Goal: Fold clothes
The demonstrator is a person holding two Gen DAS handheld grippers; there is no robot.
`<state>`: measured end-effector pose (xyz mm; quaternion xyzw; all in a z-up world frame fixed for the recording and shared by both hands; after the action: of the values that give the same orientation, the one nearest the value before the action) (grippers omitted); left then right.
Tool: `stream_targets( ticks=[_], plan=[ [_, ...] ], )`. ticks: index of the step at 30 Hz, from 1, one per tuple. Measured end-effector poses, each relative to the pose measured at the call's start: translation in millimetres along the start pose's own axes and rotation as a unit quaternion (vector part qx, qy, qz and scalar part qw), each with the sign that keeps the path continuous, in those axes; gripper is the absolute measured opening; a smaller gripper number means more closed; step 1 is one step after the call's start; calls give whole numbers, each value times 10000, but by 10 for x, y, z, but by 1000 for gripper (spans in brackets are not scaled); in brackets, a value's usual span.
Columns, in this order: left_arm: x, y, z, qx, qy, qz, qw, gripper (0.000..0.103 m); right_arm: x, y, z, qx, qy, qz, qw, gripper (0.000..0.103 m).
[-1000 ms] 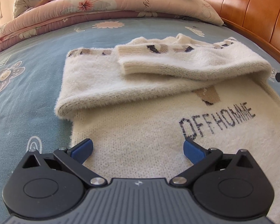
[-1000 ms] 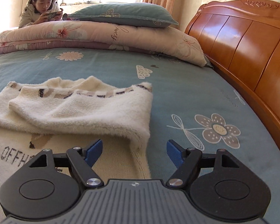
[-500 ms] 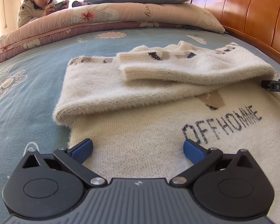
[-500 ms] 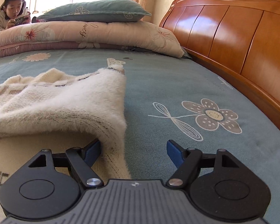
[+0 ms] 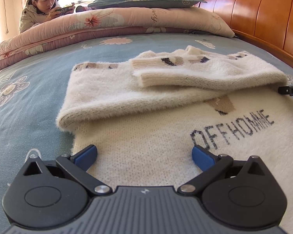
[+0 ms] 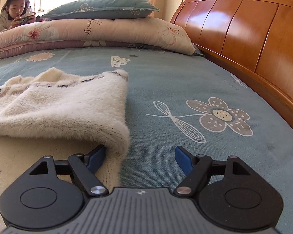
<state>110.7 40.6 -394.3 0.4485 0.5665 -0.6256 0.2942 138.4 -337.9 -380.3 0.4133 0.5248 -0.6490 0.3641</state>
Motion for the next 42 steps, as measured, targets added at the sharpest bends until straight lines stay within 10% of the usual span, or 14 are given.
stream_targets(
  ticks=[5, 31, 42],
  plan=[
    [4, 0, 1, -17, 18, 22, 10000, 103, -262, -254, 23, -497, 133, 293, 9982, 30],
    [-51, -38, -32, -32, -152, 9, 9999, 102, -195, 145, -249, -593, 525, 97, 9968, 34],
    [-1340, 403, 974, 1178, -554, 416, 9906, 91, -262, 38, -76, -959, 1352, 64, 9861, 40]
  ],
)
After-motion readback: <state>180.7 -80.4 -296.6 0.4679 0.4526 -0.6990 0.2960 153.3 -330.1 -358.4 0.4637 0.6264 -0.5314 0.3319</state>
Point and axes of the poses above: each gripper's, at about its wrist camera, not at the fingertips, and y roughly the way its jaws point, z to its right, x to its underside, the point moved 9 cm from there along y, roughly the way its jaws point, and after that the axes turned 14 degrees about z, right-handed, at the moved point
